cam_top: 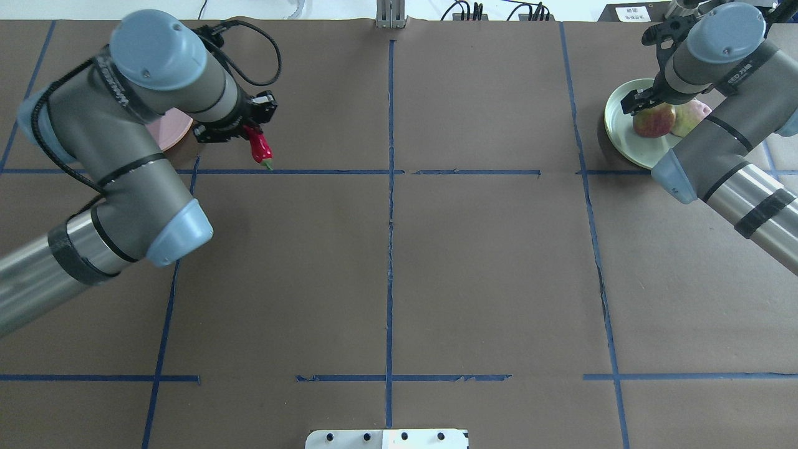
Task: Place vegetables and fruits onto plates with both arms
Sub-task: 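Carry the pomegranate to the green plate while the left gripper carries chili to pink plate, then open both grippers and lift both arms away from the plates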
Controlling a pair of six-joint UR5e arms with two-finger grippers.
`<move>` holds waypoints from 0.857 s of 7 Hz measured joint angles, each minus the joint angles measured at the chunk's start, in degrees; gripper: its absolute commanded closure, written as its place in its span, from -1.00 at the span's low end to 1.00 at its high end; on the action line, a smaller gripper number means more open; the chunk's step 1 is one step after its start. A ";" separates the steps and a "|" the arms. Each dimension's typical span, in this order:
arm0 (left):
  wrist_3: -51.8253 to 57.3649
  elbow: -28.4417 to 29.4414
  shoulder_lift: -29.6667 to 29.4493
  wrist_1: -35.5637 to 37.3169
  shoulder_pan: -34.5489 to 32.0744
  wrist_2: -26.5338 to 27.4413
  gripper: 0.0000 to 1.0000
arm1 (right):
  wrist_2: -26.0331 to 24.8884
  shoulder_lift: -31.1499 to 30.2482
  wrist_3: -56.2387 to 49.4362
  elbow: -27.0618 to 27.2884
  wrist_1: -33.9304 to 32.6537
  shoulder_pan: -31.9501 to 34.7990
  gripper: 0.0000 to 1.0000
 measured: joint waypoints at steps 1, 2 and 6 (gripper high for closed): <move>5.73 3.22 1.10 -0.69 -3.40 -0.02 0.86 | 6.03 -1.45 0.17 2.54 0.67 1.24 -1.00; 9.71 8.49 1.44 -3.83 -5.95 -0.01 0.46 | 10.07 -3.46 0.51 6.34 0.75 2.07 -1.00; 22.41 24.30 0.96 -14.33 -11.84 -1.71 -1.00 | 14.13 -8.05 3.35 15.36 0.32 2.61 -1.00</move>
